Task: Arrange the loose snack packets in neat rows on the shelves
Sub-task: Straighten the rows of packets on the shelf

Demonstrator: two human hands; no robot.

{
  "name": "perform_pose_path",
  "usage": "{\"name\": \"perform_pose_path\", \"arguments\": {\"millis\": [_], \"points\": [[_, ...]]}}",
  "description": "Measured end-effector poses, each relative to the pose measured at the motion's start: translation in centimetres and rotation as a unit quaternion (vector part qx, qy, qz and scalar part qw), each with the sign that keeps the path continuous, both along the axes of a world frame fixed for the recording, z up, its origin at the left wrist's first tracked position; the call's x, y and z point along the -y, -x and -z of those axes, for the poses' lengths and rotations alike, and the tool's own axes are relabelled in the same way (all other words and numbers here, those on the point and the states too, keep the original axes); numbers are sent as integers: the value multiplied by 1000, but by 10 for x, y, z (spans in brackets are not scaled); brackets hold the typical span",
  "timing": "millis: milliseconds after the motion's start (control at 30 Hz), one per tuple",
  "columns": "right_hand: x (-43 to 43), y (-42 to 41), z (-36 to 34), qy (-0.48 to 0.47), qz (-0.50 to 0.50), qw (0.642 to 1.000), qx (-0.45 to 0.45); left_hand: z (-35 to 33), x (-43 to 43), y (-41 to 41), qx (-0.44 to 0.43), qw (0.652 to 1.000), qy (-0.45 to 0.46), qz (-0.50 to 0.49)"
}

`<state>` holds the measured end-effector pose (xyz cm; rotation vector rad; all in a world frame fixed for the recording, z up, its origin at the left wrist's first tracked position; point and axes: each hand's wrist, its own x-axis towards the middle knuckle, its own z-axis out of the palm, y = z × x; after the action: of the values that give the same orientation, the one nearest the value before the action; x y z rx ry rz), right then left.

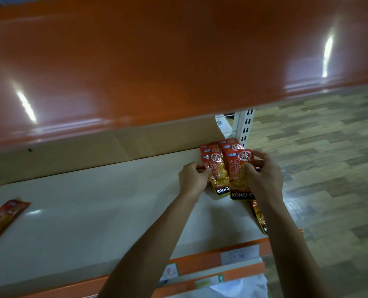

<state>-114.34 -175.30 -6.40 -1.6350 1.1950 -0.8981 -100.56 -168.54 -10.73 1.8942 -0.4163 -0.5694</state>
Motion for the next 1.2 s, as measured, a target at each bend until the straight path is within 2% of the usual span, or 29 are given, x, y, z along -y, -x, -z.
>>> {"name": "perform_pose_path", "arguments": {"millis": [300,567,600,700,767,833,900,1067,1200], "points": [[0,2,-3,8,-13,1000,-13,-6,5,4,66,997,-43,24],[-1,2,-2,13,-24,999,-19,-7,3,0,75,995,-63,34],[-1,2,-1,16,-23,999,-18,-7,1,1,99,993,-65,23],[-2,0,2,16,-30,999,-11,-13,-4,5,154,988,-13,5],[-4,-3,3,10,-38,999,0,-18,-6,10,82,995,44,44],[-6,-7,5,11,-43,999,3,-21,-8,15,-25,994,65,89],[-7,-9,7,27,-45,999,-10,-21,-10,16,-91,987,75,105],[-9,-9,10,93,-61,990,-81,-18,-18,13,-166,976,106,91],[-6,-6,11,153,-38,976,-149,-12,-22,7,-152,982,97,58]]}}
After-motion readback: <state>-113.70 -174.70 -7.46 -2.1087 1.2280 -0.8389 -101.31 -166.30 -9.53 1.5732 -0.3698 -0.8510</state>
